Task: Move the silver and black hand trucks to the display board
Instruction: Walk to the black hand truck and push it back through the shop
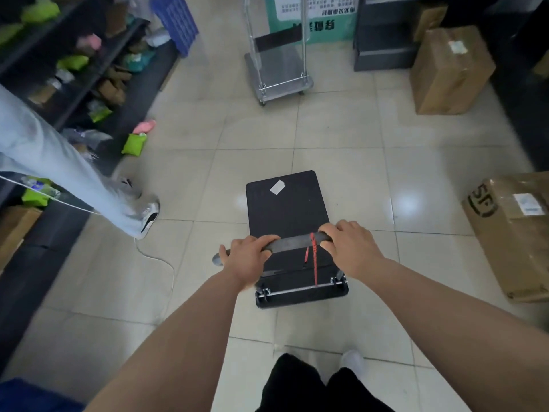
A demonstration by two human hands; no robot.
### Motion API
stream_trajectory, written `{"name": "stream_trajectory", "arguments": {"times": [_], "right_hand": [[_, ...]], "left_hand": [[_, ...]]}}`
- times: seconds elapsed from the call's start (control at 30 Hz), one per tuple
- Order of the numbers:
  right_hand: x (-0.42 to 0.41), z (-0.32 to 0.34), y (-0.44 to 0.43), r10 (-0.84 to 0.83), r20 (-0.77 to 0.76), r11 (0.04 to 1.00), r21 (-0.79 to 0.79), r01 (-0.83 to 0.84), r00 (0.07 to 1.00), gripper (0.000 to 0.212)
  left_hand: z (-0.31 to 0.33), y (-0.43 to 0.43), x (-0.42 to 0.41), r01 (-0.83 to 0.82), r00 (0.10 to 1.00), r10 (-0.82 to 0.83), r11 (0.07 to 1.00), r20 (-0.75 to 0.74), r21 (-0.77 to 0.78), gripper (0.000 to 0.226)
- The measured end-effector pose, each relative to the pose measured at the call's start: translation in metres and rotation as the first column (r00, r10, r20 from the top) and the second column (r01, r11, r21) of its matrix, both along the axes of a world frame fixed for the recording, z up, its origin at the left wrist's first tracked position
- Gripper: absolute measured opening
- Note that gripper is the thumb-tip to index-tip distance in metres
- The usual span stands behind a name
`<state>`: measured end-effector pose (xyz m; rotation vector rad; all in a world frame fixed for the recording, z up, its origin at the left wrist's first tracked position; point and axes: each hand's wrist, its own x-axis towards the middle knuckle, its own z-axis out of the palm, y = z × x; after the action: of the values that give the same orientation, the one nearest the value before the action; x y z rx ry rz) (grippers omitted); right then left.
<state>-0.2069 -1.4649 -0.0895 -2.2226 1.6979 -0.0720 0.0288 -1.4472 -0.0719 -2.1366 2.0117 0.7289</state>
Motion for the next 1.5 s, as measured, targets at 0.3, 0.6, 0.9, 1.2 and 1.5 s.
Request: {"name": "stream_trajectory", "arguments": {"times": [0.3, 0.6, 0.9, 1.2, 1.5], "right_hand": [[0.011, -0.005, -0.163, -0.036, 0.043, 0.999, 0.013, 0.036, 0.998, 0.027], [0.036, -0.003, -0.331, -0.066, 0.058, 0.993, 0.098, 0.061, 0.996, 0.027], [0.01, -0.003, -0.486, 0.023, -0.018, 0.998, 0.055, -0.022, 1.0, 0.025], [-0.016, -0.006, -0.642, 0.122, -0.026, 0.992, 0.025, -0.121, 0.992, 0.027], [-0.027, -0.011, -0.707, 0.144, -0.009, 0.989, -0.029, -0.144, 0.99, 0.026]], "left_hand": [[-0.002, -0.162, 0.014, 0.033, 0.999, -0.033, 0.999, -0.008, -0.027, 0.038], [0.0, -0.338, 0.035, 0.063, 0.998, -0.063, 0.998, 0.013, -0.01, 0.036], [-0.006, -0.484, 0.015, 0.032, 0.999, -0.032, 0.999, -0.013, -0.033, 0.034], [-0.009, -0.618, -0.015, -0.087, 0.996, 0.087, 0.996, 0.021, -0.031, 0.037], [-0.007, -0.674, -0.027, -0.126, 0.992, 0.125, 0.992, -0.007, -0.006, 0.037]]}}
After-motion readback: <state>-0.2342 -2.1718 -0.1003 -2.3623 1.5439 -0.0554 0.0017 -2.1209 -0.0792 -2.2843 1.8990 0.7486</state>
